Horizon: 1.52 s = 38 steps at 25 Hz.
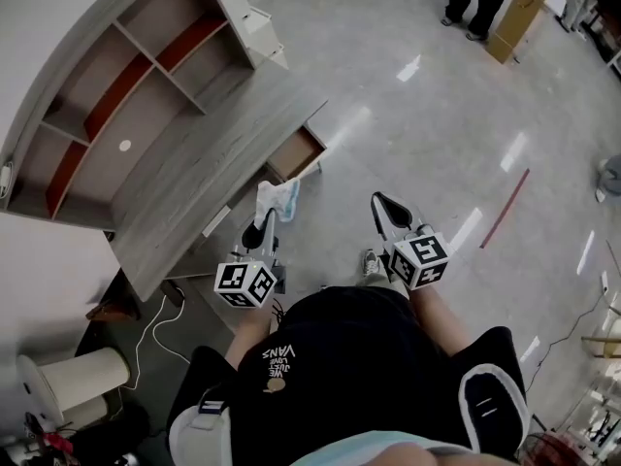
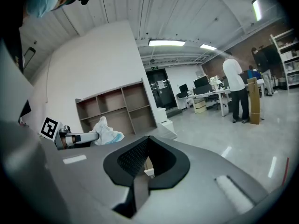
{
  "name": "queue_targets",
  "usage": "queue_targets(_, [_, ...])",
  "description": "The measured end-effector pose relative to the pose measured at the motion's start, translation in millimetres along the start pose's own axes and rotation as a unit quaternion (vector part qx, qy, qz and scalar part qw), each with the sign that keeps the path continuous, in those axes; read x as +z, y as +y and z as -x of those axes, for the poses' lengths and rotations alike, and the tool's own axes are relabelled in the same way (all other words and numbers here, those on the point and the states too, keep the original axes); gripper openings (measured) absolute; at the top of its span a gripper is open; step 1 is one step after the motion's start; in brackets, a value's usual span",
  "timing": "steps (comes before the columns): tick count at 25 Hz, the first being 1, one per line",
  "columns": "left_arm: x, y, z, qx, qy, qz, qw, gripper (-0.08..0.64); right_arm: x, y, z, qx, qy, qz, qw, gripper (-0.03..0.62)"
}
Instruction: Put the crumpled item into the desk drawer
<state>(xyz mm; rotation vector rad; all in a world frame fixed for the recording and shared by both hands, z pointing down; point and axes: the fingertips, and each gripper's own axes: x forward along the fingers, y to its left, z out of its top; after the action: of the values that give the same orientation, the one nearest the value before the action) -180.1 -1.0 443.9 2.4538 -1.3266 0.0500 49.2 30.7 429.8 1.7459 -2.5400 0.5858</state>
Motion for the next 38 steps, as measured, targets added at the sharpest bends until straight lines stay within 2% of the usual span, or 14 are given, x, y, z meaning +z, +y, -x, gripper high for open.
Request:
queue_targets(9, [-16,-17,-29,0.072,-0.017,0.032,0.9968,0.103,11,-41,-31,0.084,0.031,0.020,0.996,0.003])
queue_targets(15, [-23,-17,-39,0.109,-0.030,0.052,0.9922,0.103,6,-60,-41,0.114,0.048,0.017,0.992,0.003])
queue_targets(22, [-33,1,-56,0.123,-0.035,0.092,0.9874,0.102,-6,-69,-61,0.122,0.069,0.010,0.990,0.003])
queue_targets(28, [-41,26,-83,0.113,-0.034,0.125,0.9851,0.101,0,-74,-87,0.112,0.069,0.009,0.991,0.003])
queue_targets(38, [-72,67,-124,0.110,-0.033,0.202,0.9725,0.102,-19,-79,-119,0.091,0.095,-0.008,0.991,0.003])
